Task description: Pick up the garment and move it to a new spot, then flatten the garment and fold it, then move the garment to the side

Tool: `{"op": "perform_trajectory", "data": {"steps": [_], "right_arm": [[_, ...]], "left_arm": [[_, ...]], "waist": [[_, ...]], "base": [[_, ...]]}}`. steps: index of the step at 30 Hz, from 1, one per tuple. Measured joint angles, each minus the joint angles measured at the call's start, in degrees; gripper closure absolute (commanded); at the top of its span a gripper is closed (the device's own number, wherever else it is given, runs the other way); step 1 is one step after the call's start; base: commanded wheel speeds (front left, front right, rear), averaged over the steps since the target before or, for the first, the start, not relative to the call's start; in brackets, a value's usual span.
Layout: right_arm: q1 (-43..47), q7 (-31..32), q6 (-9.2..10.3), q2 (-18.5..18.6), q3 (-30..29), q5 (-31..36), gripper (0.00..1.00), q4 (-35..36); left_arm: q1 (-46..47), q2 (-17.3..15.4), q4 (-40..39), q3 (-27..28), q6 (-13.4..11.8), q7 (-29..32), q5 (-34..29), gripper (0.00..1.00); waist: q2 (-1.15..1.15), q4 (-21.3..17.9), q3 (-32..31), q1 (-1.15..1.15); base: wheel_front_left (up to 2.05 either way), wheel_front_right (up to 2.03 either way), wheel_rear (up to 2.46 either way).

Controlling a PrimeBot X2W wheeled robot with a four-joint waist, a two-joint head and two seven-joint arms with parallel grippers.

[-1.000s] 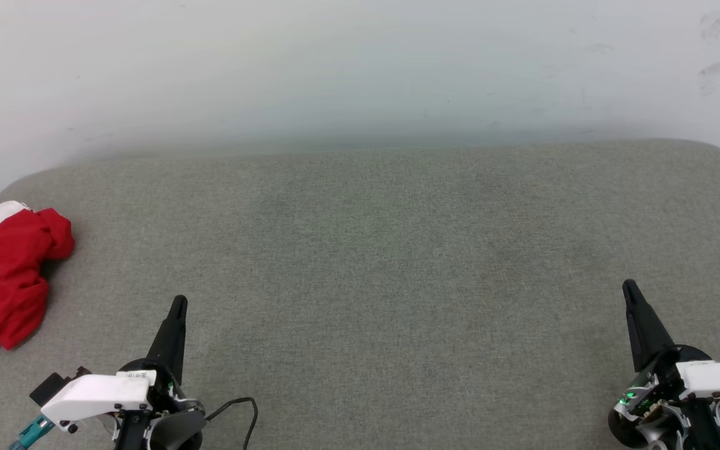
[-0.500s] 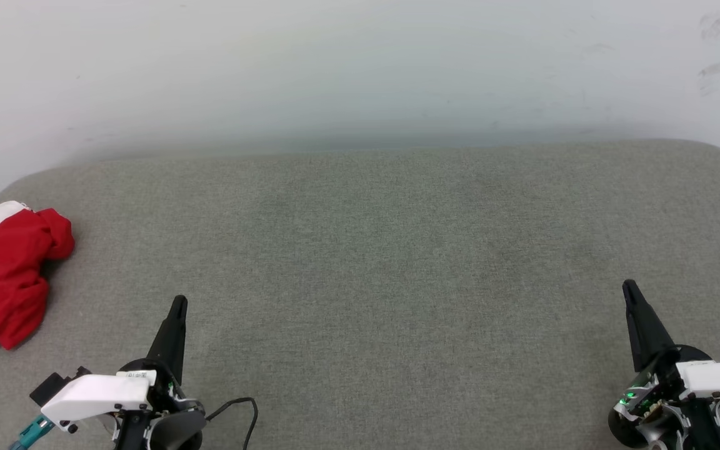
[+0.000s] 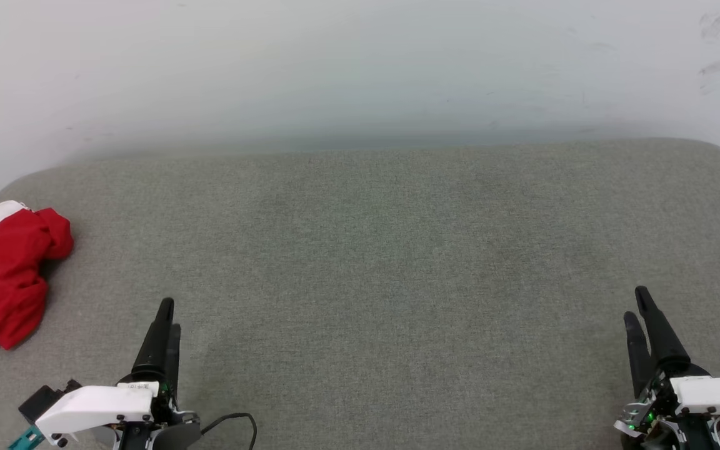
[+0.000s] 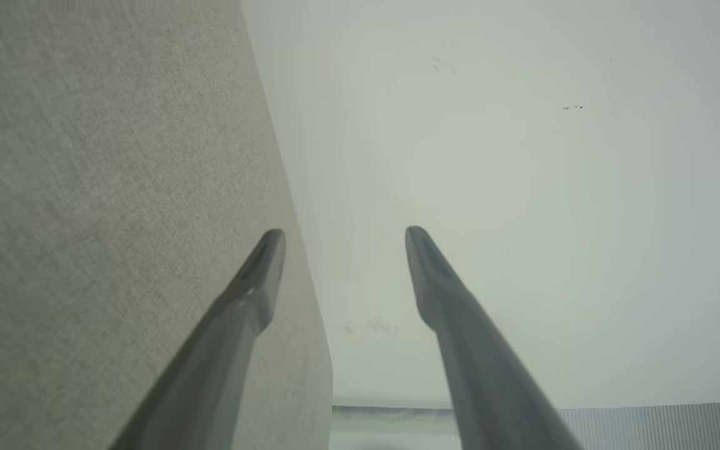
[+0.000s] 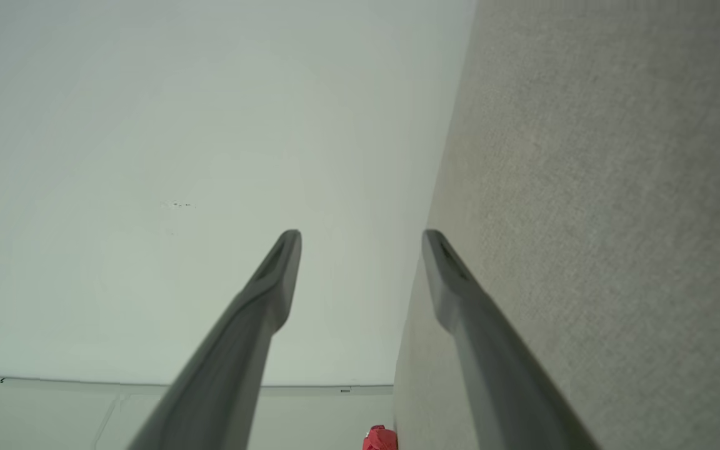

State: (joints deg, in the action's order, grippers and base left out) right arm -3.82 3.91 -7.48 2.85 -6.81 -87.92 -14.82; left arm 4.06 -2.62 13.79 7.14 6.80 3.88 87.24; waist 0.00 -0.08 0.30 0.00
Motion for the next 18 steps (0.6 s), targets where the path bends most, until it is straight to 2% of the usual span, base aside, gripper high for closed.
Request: {"op": "perform_trajectory", "data": {"steps": [10,18], "right_arm": [[0.43,-2.48,0.0,-0.02,-0.33,10.88,0.0,3.56],[0.96,-4.47,0.0,-0.03,0.71,22.65,0.0,6.9]], "left_arm": [[-0.08,-0.01,-4.15,-0.7,-3.38,-2.6,-11.73,0.0],[-0.61,-0.02,-6.86,-2.31,-6.31,-4.44,-21.65,0.0]], "waist": [[0.0,0.01,0.17,0.0],[0.0,0.0,0.24,0.0]], "base": [[0.0,0.0,0.0],[0.0,0.0,0.0]]}}
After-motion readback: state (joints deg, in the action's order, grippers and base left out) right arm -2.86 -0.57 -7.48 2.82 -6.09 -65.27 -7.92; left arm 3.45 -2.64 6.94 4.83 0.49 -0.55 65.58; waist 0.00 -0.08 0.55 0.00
